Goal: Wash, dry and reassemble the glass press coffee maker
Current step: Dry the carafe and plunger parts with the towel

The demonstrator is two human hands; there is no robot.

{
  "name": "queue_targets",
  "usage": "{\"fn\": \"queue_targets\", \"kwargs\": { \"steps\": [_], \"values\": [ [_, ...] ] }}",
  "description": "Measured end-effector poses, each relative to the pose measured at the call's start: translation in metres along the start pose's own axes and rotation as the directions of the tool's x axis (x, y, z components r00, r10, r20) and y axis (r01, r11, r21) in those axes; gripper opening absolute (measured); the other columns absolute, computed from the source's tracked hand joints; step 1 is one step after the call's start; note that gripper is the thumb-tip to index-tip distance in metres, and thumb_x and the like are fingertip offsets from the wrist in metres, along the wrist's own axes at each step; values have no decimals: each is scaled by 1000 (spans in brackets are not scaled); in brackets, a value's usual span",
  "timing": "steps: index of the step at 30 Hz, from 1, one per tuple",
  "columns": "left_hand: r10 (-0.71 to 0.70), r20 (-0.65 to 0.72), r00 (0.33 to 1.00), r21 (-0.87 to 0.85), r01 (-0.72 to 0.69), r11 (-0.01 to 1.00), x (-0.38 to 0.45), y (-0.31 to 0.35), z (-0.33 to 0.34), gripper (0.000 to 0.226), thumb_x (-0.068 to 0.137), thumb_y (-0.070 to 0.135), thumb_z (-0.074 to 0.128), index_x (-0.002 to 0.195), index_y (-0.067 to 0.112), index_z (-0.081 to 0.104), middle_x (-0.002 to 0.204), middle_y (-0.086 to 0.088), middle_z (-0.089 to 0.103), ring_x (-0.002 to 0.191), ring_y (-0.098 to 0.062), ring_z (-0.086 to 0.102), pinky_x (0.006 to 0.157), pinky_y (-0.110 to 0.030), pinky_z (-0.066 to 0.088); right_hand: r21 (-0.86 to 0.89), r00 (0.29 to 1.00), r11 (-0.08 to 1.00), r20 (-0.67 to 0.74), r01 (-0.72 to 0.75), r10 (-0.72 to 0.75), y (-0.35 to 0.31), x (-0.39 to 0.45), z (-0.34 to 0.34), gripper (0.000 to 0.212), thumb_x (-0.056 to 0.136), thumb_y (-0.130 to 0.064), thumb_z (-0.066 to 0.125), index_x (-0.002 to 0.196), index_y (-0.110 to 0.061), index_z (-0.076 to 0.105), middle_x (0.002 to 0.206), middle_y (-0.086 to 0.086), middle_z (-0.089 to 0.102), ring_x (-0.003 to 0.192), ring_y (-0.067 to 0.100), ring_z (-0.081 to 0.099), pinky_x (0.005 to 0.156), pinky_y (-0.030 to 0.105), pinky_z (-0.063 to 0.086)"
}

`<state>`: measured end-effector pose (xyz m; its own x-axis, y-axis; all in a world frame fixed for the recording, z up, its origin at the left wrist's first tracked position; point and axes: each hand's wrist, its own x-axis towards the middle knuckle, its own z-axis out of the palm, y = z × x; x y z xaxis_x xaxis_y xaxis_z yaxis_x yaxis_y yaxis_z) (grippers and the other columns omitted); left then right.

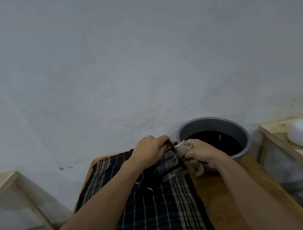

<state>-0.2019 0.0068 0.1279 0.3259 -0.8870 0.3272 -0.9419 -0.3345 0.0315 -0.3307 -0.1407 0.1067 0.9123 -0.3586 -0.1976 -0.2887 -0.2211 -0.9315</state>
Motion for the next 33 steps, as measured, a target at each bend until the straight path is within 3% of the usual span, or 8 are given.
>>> {"fn": "queue_targets", "kwargs": {
  "steps": [4, 7, 12, 17, 22, 28, 31, 33],
  "values": [
    [-20, 21, 1000, 35, 19, 999, -1, -2, 0, 25, 99, 25, 43, 115, 15, 58, 82, -15, 68, 73, -34, 61, 60, -38, 43, -69, 1000, 997, 6, 30, -30, 12, 2, 6, 21, 86, -27, 66, 67, -18, 64, 71, -1, 68, 74, 16, 64, 78, 34, 50],
    [-73, 14, 997, 24, 72, 997, -7, -8, 1, 26, 100, 25, 41, 117, 16, 58, 82, -15, 68, 72, -33, 61, 60, -38, 45, -92, 998, 996, 57, 15, -10, 12, 2, 3, 26, 86, -32, 64, 76, -8, 68, 79, 8, 71, 80, 23, 68, 85, 40, 52],
    [-108, -38, 993, -20, 107, 994, -5, -14, -5, 27, 100, 27, 42, 115, 13, 59, 74, -17, 66, 64, -34, 59, 59, -43, 50, 418, 997, 907, 79, -56, 25, 31, -2, -9, 22, 90, -15, 60, 105, -1, 69, 97, 17, 74, 90, 30, 69, 83, 41, 54],
    [-140, -29, 990, -80, 137, 987, -6, -20, -5, 27, 100, 25, 44, 116, 14, 62, 73, -15, 68, 62, -32, 61, 62, -44, 52, 715, 977, 689, -207, 114, 54, 18, -11, -17, 18, 92, -12, 60, 109, -10, 66, 102, 14, 72, 96, 26, 68, 78, 39, 54],
    [-45, 50, 998, -178, 54, 983, 1, -8, -9, 22, 97, 18, 48, 108, 13, 66, 77, -10, 71, 63, -24, 61, 65, -42, 52, 291, 986, 950, 90, 111, -143, -7, -21, -11, 24, 90, -14, 61, 113, -17, 68, 108, 9, 72, 100, 21, 68, 81, 35, 51],
    [4, 101, 995, -163, 12, 987, 4, -4, -14, 24, 98, 17, 46, 110, 10, 66, 84, -11, 73, 65, -20, 56, 66, -37, 50, -169, 986, 972, -12, 164, -168, 4, -9, 0, 23, 87, -32, 64, 89, -11, 72, 89, 5, 75, 88, 20, 70, 92, 46, 54],
    [-9, 123, 992, -169, 30, 985, -3, -7, -8, 25, 99, 19, 45, 110, 11, 66, 85, -10, 73, 71, -25, 63, 69, -40, 51, -115, 993, 987, 0, 114, -114, 10, -10, 6, 30, 88, -33, 63, 91, -5, 72, 89, 9, 75, 89, 25, 71, 93, 48, 53],
    [-52, 86, 995, -188, 67, 980, -5, -10, -9, 24, 99, 19, 46, 107, 10, 66, 82, -10, 73, 68, -26, 63, 67, -40, 52, 135, 997, 989, -41, 68, -63, 16, -11, 5, 25, 89, -26, 62, 99, -6, 72, 95, 12, 75, 93, 28, 71, 95, 50, 51]
  ]
}}
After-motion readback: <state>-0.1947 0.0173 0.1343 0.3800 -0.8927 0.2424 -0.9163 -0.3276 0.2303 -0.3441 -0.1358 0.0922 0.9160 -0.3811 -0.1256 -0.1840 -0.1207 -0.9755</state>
